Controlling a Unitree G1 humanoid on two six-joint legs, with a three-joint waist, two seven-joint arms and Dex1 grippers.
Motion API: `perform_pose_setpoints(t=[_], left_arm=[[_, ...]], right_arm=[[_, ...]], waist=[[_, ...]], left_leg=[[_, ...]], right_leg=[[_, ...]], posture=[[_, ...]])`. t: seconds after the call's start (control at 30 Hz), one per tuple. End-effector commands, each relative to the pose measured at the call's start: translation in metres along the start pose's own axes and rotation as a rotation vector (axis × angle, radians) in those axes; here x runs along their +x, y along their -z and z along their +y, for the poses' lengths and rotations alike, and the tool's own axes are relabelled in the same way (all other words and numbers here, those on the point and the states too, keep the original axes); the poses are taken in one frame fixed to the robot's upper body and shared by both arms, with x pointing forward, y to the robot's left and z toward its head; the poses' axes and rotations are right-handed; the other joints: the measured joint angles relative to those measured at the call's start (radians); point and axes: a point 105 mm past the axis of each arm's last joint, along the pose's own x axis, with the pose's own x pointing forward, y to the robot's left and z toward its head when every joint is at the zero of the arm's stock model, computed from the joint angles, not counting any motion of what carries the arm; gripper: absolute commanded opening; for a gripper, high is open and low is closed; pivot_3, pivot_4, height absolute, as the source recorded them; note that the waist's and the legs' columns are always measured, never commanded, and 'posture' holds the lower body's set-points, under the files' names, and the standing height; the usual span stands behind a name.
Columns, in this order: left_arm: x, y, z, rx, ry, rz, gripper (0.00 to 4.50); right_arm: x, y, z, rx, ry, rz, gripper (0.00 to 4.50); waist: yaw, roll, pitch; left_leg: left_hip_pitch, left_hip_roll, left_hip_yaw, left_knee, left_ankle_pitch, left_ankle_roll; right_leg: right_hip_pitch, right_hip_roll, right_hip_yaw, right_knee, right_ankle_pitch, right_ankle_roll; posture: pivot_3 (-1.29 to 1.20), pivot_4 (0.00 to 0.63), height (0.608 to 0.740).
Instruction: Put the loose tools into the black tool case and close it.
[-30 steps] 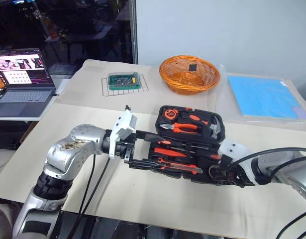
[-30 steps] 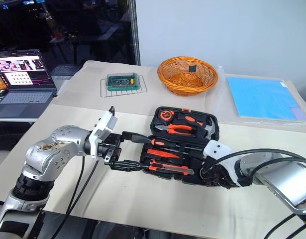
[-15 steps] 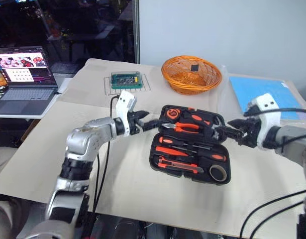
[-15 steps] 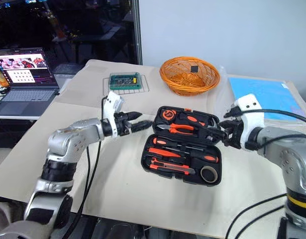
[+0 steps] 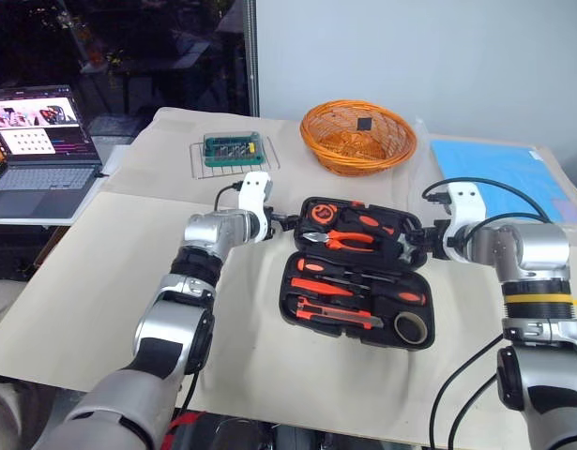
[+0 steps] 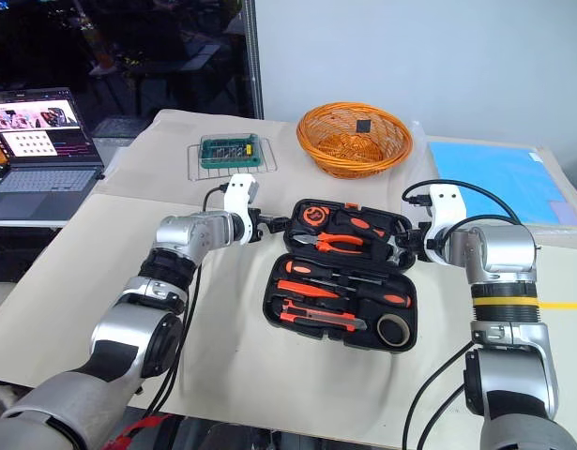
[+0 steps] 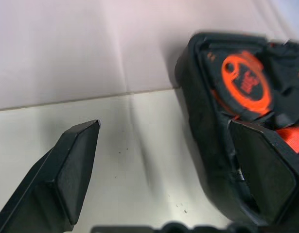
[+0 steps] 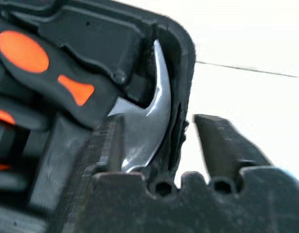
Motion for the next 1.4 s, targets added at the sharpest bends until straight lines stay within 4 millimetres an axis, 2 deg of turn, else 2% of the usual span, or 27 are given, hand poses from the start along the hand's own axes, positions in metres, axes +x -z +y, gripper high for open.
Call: perform_pose_setpoints(t=[0.03,0.07,0.13,0.17,0.2,0.3,0.57,0.73,0.87,1.0,1.1,1.2,1.27,1.4], left_arm=[[0.007,-0.012,-0.017,0.049,0.065,-0.019,2.96],[0.008,-0.012,-0.020,0.040,0.079,-0.019,2.55],[0.010,-0.013,-0.023,0.034,0.091,-0.022,1.85],[0.011,-0.014,-0.024,0.024,0.098,-0.023,1.38],[0.011,-0.014,-0.025,0.018,0.102,-0.024,1.16],[0.012,-0.015,-0.024,0.021,0.097,-0.022,0.02],[0.012,-0.018,-0.026,0.034,0.116,-0.037,0.02],[-0.002,-0.055,-0.023,0.228,0.116,-0.281,0.02],[-0.016,-0.063,-0.010,0.447,0.054,-0.397,0.02],[-0.028,-0.064,-0.006,0.590,0.044,-0.487,0.02],[-0.037,-0.054,-0.008,0.695,0.078,-0.525,0.02],[-0.047,-0.034,-0.007,0.716,0.157,-0.530,0.02],[-0.054,-0.022,-0.004,0.717,0.182,-0.499,0.02],[-0.067,-0.009,0.003,0.710,0.223,-0.451,0.02]], right_arm=[[-0.002,0.003,0.001,0.022,-0.015,0.007,0.82],[-0.002,0.004,0.001,0.030,-0.022,0.008,0.44],[-0.003,0.003,0.001,0.046,-0.028,0.003,0.00],[-0.003,0.004,0.002,0.054,-0.037,-0.001,0.00],[-0.003,0.004,0.003,0.058,-0.043,-0.005,0.00],[-0.005,0.003,0.004,0.072,-0.050,-0.022,0.00],[-0.008,-0.008,0.009,0.084,-0.083,-0.127,0.00],[-0.016,-0.049,0.032,-0.053,-0.139,-0.373,0.00],[-0.018,-0.081,0.050,-0.111,-0.199,-0.584,0.00],[-0.020,-0.098,0.068,-0.185,-0.254,-0.681,0.00],[-0.033,-0.095,0.078,-0.245,-0.314,-0.739,0.00],[-0.053,-0.062,0.083,-0.368,-0.368,-0.758,0.00],[-0.065,-0.043,0.085,-0.384,-0.387,-0.758,0.00],[-0.079,-0.016,0.088,-0.430,-0.417,-0.729,0.00]], waist=[[-0.001,0.000,0.000],[-0.003,0.000,0.000],[-0.007,0.000,0.000],[-0.009,0.000,0.000],[-0.011,0.000,0.000],[-0.011,0.000,0.000],[-0.019,0.000,0.000],[-0.031,0.000,0.001],[-0.043,0.000,0.005],[-0.046,0.000,0.007],[-0.043,0.001,0.007],[-0.024,0.001,0.007],[-0.019,0.001,0.007],[-0.021,0.001,0.007]], left_leg=[[0.000,0.000,0.000,0.000,0.000,0.000],[0.000,0.000,0.000,0.000,0.000,0.000],[0.001,0.000,0.000,0.000,-0.003,-0.006],[0.001,0.000,0.000,0.000,-0.004,-0.007],[0.001,0.000,0.000,0.000,-0.004,-0.008],[0.001,0.000,0.000,0.000,-0.003,-0.007],[0.002,0.000,0.000,0.000,-0.004,-0.008],[0.002,0.000,0.001,0.000,-0.004,-0.008],[0.001,0.000,0.004,-0.001,-0.002,-0.009],[-0.001,0.000,0.013,-0.002,0.003,-0.004],[-0.002,0.001,0.014,-0.003,0.003,-0.004],[-0.005,0.001,0.014,-0.004,0.003,-0.003],[-0.007,0.001,0.014,-0.003,0.002,-0.003],[-0.007,0.001,0.014,-0.002,0.002,-0.003]], right_leg=[[0.000,0.000,0.000,0.000,0.000,0.000],[0.000,-0.001,0.000,0.001,0.000,0.000],[0.000,-0.001,0.000,0.001,0.000,0.000],[0.000,-0.002,0.000,0.002,0.000,0.000],[0.000,-0.002,0.000,0.003,0.000,0.000],[0.000,-0.002,0.000,0.003,0.000,-0.001],[0.000,-0.002,0.000,0.004,0.001,-0.001],[-0.001,-0.002,0.001,0.004,0.001,-0.001],[-0.005,0.000,0.004,0.006,0.002,-0.002],[-0.014,0.000,0.007,0.012,0.002,-0.002],[-0.015,0.000,0.007,0.012,0.002,-0.002],[-0.015,-0.001,0.006,0.012,0.001,-0.001],[-0.015,-0.002,0.005,0.012,-0.001,0.001],[-0.014,-0.001,0.005,0.011,-0.001,0.001]], posture=[[0.00,0.150,0.740],[0.00,0.150,0.740],[0.00,0.150,0.740],[0.00,0.150,0.740],[0.00,0.150,0.740],[0.00,0.150,0.740],[0.00,0.150,0.740],[0.00,0.150,0.740],[0.00,0.150,0.740],[0.00,0.150,0.740],[0.00,0.150,0.740],[0.00,0.150,0.740],[0.00,0.150,0.740],[0.00,0.150,0.740]])
